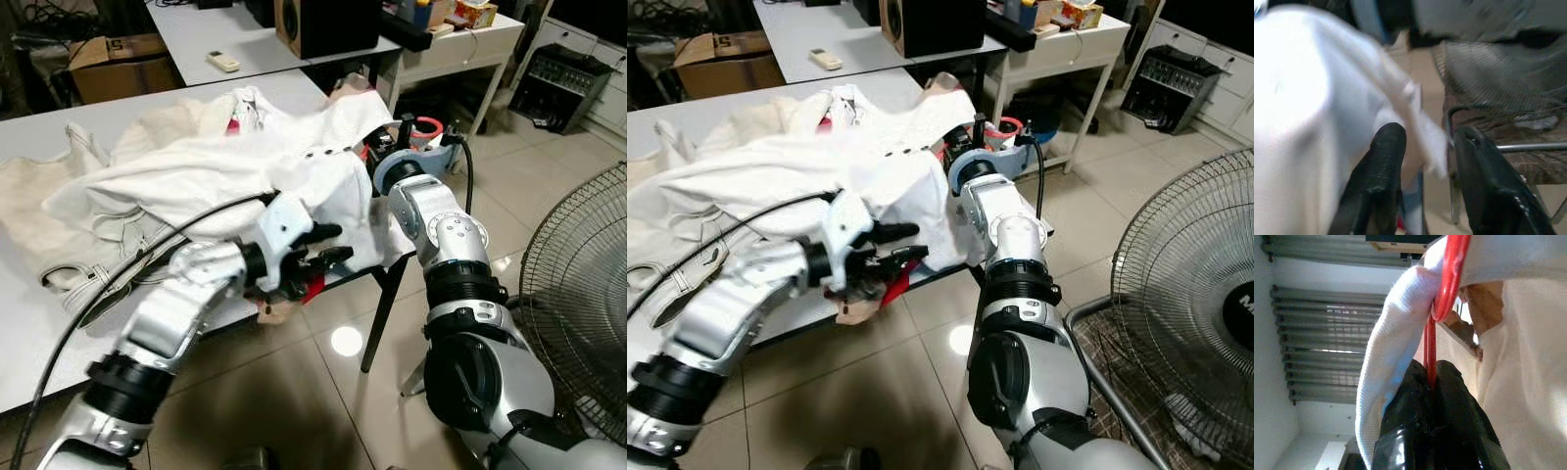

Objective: Hang hanger

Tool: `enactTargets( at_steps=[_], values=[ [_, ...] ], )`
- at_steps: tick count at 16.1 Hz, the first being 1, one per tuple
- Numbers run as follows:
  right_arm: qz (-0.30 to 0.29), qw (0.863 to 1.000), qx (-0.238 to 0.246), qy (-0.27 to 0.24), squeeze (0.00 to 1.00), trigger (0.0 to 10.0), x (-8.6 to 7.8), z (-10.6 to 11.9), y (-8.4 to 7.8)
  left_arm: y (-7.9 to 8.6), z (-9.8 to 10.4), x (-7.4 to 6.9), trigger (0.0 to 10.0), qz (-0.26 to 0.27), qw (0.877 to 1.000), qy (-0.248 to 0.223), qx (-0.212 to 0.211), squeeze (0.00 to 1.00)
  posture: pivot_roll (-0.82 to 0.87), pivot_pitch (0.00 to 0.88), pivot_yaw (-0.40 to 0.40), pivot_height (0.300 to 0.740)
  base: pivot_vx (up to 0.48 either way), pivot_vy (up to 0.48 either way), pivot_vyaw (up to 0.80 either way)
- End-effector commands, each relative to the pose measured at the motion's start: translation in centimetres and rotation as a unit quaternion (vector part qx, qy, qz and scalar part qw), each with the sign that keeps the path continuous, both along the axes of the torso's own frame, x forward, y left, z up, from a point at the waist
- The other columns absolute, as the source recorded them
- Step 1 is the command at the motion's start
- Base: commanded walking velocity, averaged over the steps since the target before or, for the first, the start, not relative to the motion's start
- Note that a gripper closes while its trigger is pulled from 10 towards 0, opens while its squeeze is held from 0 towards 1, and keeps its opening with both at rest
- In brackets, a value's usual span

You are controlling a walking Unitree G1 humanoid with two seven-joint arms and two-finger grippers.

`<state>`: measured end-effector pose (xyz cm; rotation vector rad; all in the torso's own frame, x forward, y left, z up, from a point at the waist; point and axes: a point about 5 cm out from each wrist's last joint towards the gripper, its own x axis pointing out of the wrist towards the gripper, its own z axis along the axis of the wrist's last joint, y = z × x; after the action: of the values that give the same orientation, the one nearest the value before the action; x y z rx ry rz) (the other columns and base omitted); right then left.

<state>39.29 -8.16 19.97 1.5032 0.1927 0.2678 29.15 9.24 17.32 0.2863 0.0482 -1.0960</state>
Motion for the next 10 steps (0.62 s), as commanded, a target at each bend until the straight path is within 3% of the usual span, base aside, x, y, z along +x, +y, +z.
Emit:
enactTargets(
  at_steps=[1, 3, 6, 8, 10],
  values=[
    [0.023, 1.0, 0.005, -0.004, 0.0, 10.0, -0.5, -0.2, 1.8, -0.8, 0.5, -0.7, 10.0, -0.034, 0.999, 0.001, -0.014, 1.0, 0.01, 0.0, 0.017, 0.74, 0.0, 0.0, 0.0],
    [0.03, 0.999, -0.033, -0.012, 0.0, 10.0, -0.7, -0.2, 1.8, -1.0, 0.6, -1.7, 10.0, -0.064, 0.998, 0.013, -0.015, 1.0, 0.01, 0.0, 0.02, 0.74, 0.0, 0.0, 0.0],
    [0.035, 0.997, -0.057, -0.022, 0.0, 10.0, -1.0, -0.1, 1.2, 1.0, 1.0, -2.6, 10.0, -0.067, 0.996, 0.041, -0.029, 1.0, 0.01, 0.0, 0.024, 0.74, 0.0, 0.0, 0.0],
    [0.035, 0.994, -0.082, -0.055, 0.0, 10.0, -1.4, 0.9, 0.3, 4.4, 2.5, -3.3, 10.0, -0.037, 0.995, 0.054, -0.075, 1.0, 0.01, 0.0, 0.02, 0.74, 0.0, 0.0, 0.8],
    [0.045, 0.991, -0.095, -0.083, 0.0, 10.0, -2.1, 1.9, -0.2, 8.0, 4.7, -3.0, 10.0, 0.036, 0.99, 0.035, -0.132, 1.0, 0.02, 0.0, 0.007, 0.74, 0.0, 0.0, 0.8]
  ],
)
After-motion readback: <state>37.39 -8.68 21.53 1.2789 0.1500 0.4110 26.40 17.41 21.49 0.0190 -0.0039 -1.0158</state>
